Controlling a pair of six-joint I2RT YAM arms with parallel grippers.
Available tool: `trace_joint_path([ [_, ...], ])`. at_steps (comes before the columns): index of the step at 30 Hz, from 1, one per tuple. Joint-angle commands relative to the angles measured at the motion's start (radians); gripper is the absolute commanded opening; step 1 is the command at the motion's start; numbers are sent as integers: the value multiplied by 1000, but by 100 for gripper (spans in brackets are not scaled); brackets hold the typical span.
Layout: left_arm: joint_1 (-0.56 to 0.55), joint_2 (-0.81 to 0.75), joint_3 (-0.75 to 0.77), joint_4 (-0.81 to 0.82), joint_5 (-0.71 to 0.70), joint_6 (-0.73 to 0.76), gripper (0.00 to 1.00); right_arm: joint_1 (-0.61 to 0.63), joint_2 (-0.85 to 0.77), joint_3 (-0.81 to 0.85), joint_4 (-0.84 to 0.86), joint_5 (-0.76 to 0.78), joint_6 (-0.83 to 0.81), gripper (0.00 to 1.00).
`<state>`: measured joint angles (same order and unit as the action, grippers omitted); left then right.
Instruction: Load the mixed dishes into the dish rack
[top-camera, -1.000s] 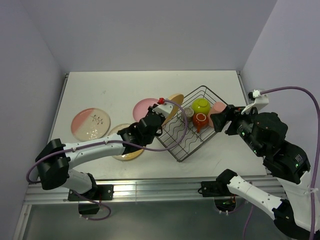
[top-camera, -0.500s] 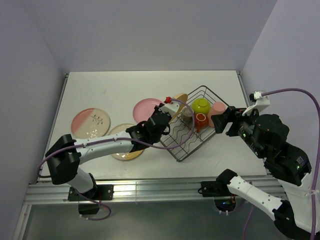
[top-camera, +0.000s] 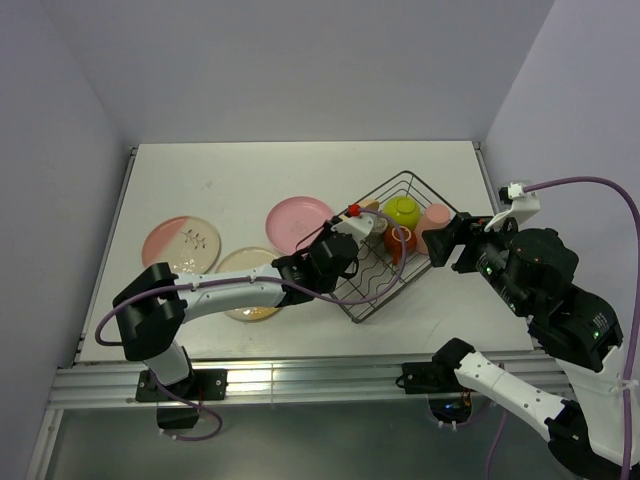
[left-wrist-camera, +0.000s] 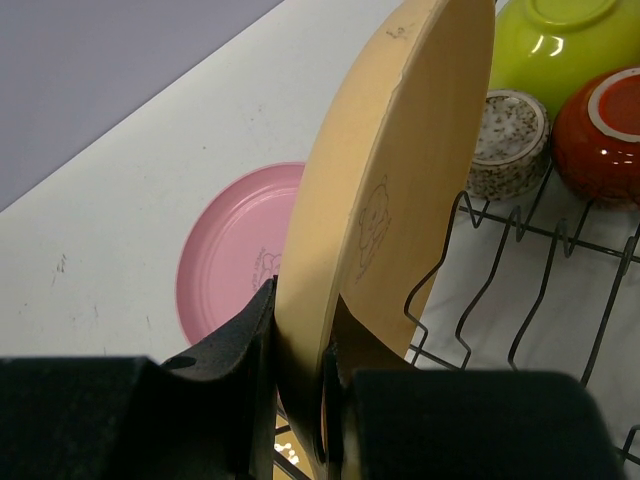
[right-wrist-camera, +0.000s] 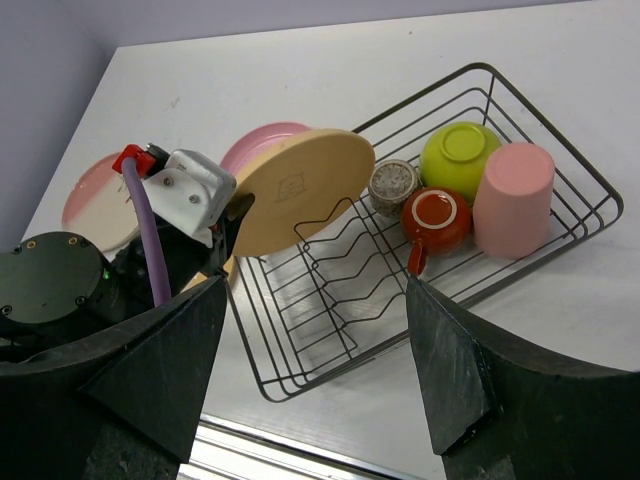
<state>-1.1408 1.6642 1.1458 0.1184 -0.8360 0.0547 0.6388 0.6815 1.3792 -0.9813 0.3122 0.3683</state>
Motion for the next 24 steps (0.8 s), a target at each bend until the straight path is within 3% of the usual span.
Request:
trace_joint_path([
  [1, 4, 3, 34, -10, -87, -36, 0, -5, -4, -2, 6, 7, -14, 80],
  [14, 4, 20, 37, -14, -64, -41, 1, -5, -2, 9, -2, 7, -12, 80],
  [21, 4, 29, 29, -42, -28, -101, 7, -5, 0, 8, -3, 4, -8, 80],
  [24, 4, 42, 35, -51, -17, -101, 15, -5, -3, 1, -2, 2, -8, 80],
])
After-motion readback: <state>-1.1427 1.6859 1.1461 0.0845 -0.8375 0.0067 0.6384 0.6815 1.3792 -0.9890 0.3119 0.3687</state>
